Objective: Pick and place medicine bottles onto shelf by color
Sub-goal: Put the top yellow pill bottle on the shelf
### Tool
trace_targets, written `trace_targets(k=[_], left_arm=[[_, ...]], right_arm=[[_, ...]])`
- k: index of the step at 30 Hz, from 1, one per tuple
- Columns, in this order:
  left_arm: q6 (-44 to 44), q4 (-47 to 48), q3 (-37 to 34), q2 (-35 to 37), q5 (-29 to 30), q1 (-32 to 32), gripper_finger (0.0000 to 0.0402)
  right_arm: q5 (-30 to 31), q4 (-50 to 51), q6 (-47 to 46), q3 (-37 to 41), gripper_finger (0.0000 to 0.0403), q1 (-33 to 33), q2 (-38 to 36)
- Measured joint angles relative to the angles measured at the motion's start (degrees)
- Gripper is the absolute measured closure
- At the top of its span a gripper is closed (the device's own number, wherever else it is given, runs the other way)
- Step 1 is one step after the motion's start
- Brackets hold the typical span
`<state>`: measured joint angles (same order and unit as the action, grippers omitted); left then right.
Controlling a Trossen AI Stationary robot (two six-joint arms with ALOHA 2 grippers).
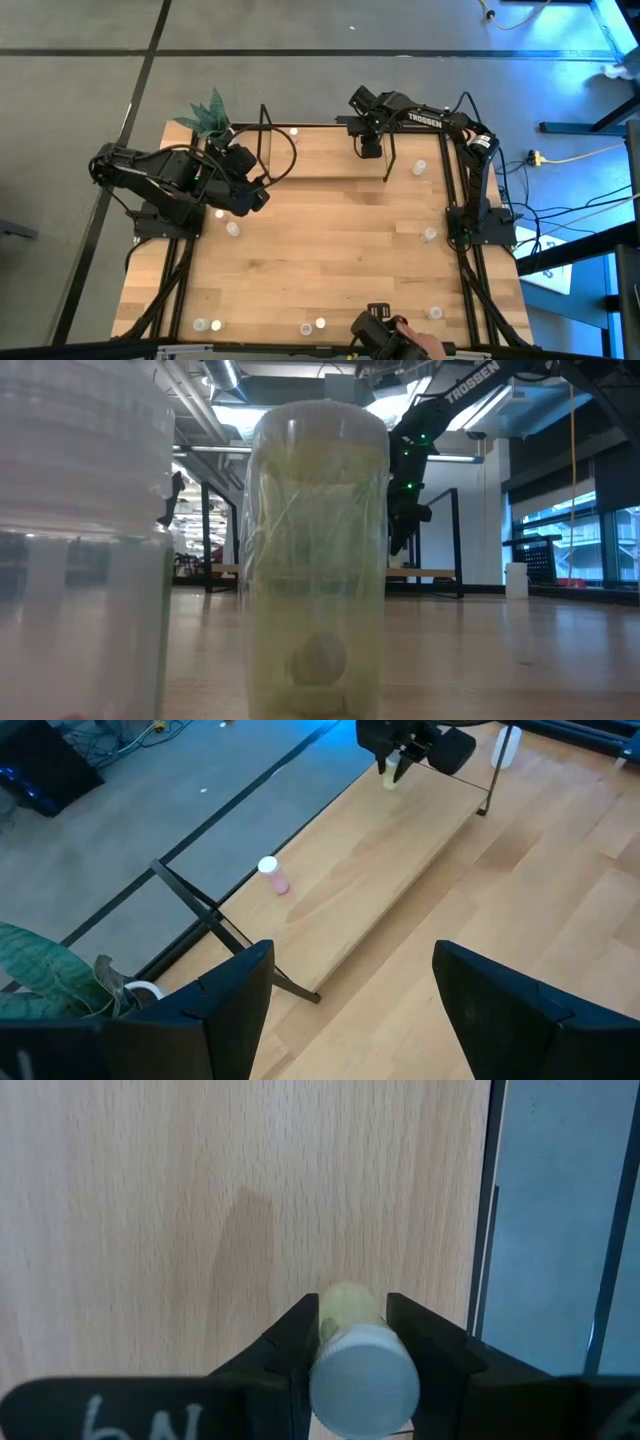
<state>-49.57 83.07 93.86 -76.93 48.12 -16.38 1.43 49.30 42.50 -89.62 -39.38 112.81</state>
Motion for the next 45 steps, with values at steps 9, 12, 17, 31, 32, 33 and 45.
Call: trace_targets(k=[9, 12, 17, 31, 32, 33, 45], left_arm=[[0.0, 0.0, 0.0, 0.0, 0.0, 0.0, 0.0134], [0.0, 0.0, 0.0, 0.0, 0.0, 0.0, 0.0134], [0.0, 0.0, 0.0, 0.0, 0.0, 0.0, 0.0134], [0.0, 0.0, 0.0, 0.0, 0.0, 0.0, 0.0134], [0.0, 0.0, 0.0, 0.0, 0.0, 0.0, 0.0134], [0.0, 0.0, 0.0, 0.0, 0.0, 0.0, 0.0134], [0.0, 0.0, 0.0, 0.0, 0.0, 0.0, 0.0134]], right_arm=[[0.0, 0.0, 0.0, 0.0, 0.0285, 0.0, 0.0], [0.0, -0.1, 0.0, 0.0, 0.0285, 0.0, 0.0], [-1.1, -0.2, 0.0, 0.0, 0.0284, 0.0, 0.0], [-2.6, -0.2, 0.0, 0.0, 0.0234, 0.0, 0.0], [-2.6, -0.2, 0.0, 0.0, 0.0231, 0.0, 0.0], [-2.6, -0.2, 0.0, 0.0, 0.0229, 0.0, 0.0], [-2.5, -0.2, 0.0, 0.0, 0.0222, 0.0, 0.0]])
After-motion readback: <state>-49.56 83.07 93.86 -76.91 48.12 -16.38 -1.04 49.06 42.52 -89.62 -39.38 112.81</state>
